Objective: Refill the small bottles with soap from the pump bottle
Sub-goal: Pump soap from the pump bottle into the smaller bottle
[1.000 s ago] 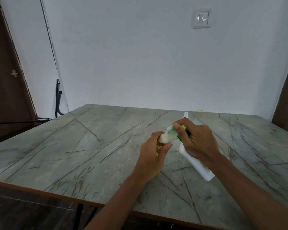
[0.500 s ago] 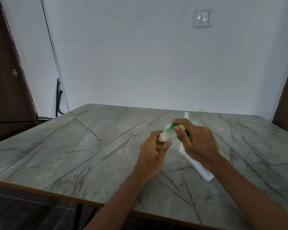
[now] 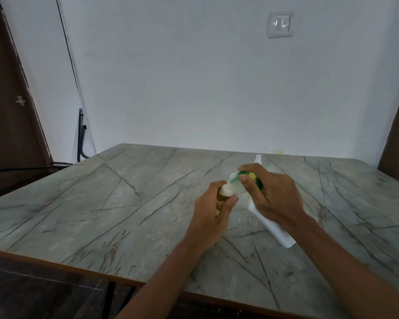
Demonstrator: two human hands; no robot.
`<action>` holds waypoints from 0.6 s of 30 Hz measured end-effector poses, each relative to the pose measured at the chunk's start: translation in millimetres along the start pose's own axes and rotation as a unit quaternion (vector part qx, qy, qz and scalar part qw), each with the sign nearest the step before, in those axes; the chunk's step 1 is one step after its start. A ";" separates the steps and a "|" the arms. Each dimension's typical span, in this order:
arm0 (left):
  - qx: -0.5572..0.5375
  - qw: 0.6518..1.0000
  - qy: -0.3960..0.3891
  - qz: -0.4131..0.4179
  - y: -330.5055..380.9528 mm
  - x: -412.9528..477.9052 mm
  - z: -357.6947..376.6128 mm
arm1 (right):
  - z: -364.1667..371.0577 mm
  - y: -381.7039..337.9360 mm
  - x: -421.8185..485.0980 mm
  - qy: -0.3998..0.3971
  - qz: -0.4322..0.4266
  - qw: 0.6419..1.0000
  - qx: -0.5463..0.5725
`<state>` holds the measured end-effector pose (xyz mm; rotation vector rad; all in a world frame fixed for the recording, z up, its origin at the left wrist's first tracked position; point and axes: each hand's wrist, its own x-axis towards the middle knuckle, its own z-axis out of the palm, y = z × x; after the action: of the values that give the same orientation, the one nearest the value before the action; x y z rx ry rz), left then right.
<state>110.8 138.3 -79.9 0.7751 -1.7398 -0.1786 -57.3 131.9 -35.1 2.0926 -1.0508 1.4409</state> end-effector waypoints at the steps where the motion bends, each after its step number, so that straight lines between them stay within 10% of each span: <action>1: -0.003 1.000 0.004 -0.002 -0.4 0.3 -0.3 | 0.1 0.7 -0.7 -0.004 0.000 1.000 -0.001; 18: 0.007 1.000 -0.024 0.011 1.0 -1.3 1.8 | 3.9 5.2 4.1 0.004 0.019 0.999 0.050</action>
<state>109.0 139.3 -81.0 0.7669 -1.7963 -0.1717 -58.1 124.4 -33.4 2.1447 -1.0411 1.5501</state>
